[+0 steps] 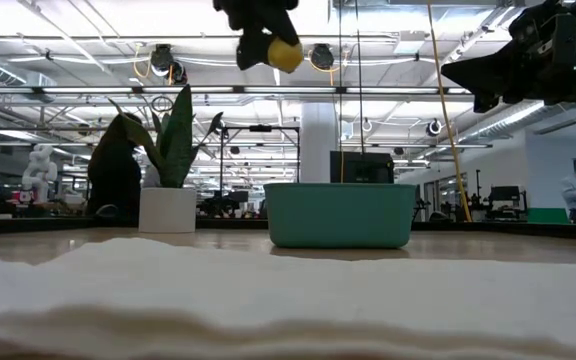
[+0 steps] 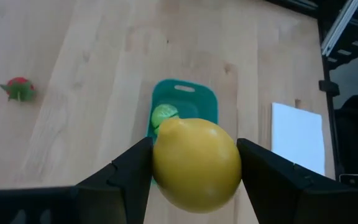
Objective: Pick and placing Produce into tupperware
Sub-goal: Put the yellow lemon into the blue bin
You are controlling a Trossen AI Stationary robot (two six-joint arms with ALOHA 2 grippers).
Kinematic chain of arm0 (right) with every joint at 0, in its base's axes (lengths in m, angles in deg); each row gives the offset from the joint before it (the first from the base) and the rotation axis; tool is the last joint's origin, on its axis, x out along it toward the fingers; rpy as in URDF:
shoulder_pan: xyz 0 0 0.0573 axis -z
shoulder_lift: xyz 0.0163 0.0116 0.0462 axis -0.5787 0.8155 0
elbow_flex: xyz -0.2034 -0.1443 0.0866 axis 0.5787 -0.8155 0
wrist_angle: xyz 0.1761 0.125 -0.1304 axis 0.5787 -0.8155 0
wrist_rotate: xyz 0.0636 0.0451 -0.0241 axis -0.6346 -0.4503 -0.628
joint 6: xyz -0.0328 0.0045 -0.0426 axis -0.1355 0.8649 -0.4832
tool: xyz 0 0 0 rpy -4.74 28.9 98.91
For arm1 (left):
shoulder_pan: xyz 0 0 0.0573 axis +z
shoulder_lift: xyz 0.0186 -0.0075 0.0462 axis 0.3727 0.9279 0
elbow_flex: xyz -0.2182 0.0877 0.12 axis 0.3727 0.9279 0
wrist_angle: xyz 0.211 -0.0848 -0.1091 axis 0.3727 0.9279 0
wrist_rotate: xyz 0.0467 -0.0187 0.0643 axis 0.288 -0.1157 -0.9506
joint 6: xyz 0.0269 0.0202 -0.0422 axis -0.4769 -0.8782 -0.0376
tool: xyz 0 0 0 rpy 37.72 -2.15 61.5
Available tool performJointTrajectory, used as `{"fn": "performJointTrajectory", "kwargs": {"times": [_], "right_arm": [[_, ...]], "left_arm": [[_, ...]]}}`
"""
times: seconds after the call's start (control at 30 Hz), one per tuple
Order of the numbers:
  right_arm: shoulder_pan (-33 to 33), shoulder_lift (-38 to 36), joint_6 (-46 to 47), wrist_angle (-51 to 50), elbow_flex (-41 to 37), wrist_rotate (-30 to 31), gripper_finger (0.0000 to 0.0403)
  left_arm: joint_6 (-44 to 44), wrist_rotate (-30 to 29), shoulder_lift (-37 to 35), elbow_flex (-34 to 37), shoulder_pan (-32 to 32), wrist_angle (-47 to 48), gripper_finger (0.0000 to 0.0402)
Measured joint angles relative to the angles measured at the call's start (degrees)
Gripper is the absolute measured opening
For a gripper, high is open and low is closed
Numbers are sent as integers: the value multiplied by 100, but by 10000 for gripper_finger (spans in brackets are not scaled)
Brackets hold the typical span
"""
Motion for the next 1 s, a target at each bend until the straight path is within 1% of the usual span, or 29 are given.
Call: {"fn": "performJointTrajectory", "kwargs": {"times": [0.2, 0.33, 0.8, 1.0], "right_arm": [[1, 46, 0, 30, 2, -1, 0], [0, 44, 3, 45, 1, 0, 0], [0, 44, 4, 45, 2, -1, 0], [1, 44, 13, 45, 1, -1, 0]], "left_arm": [[-173, 31, 548, -449, 2, 8, 214], [-223, 185, 817, -646, 7, 19, 214], [-365, 195, 831, -659, 9, 48, 214], [-551, -268, 831, -659, 0, 34, 214]]}}
